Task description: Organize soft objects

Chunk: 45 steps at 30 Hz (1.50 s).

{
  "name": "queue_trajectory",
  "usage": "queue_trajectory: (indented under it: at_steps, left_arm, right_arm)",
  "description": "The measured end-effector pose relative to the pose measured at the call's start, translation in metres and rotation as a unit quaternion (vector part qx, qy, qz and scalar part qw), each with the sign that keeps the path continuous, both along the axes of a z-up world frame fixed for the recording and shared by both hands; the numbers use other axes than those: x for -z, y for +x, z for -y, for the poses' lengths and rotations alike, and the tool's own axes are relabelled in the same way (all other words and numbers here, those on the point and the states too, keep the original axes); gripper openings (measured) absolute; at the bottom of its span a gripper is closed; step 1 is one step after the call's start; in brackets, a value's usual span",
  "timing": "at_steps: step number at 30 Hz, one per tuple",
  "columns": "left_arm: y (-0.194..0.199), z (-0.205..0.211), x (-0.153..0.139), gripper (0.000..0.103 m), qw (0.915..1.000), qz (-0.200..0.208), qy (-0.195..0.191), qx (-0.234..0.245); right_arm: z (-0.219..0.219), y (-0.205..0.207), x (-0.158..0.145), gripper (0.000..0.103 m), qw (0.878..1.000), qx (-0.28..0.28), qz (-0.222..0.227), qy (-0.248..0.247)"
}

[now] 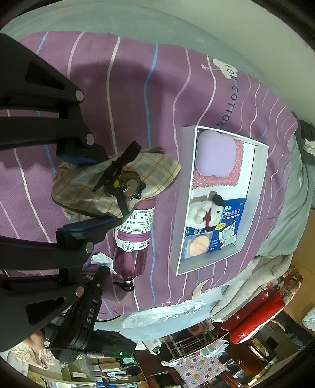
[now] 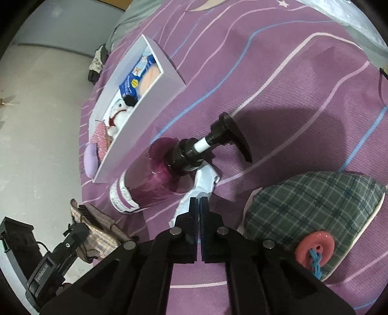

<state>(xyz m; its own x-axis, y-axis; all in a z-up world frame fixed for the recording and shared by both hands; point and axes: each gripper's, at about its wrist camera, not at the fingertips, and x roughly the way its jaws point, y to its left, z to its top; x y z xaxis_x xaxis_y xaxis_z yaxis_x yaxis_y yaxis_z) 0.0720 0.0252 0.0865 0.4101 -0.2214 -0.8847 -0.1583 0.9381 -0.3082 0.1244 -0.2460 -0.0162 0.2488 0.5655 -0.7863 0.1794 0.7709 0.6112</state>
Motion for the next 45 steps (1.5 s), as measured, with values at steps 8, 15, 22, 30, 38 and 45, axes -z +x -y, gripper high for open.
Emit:
queue_trajectory:
  at_steps: [8,15,22,30,38,45]
  left_arm:
    - [-0.001,0.000,-0.001,0.039,1.0000,0.002,-0.004,0.000]
    - [0.000,0.000,-0.001,0.040,1.0000,0.001,-0.005,0.005]
    - [0.000,0.001,0.001,0.040,1.0000,0.002,0.000,0.005]
    - [-0.003,0.003,-0.007,0.040,0.9998,0.016,0.005,0.009]
    - [-0.004,0.003,-0.015,0.040,0.9995,0.028,0.000,0.013]
    - [0.012,-0.005,-0.038,0.040,0.9984,0.047,-0.026,0.020]
  right_arm:
    - [0.000,-0.008,-0.024,0.002,1.000,-0.011,0.015,-0.019]
    - [-0.022,-0.005,-0.013,0.036,0.997,-0.025,-0.018,-0.065]
    - [-0.053,-0.002,-0.004,0.040,0.985,-0.030,0.028,-0.165]
    - [-0.060,-0.011,-0.024,0.001,0.968,-0.062,0.085,-0.226]
    - [-0.048,-0.019,-0.070,0.001,0.983,-0.076,0.117,-0.120]
    - [-0.052,-0.002,-0.103,0.001,0.984,-0.080,0.141,-0.076]
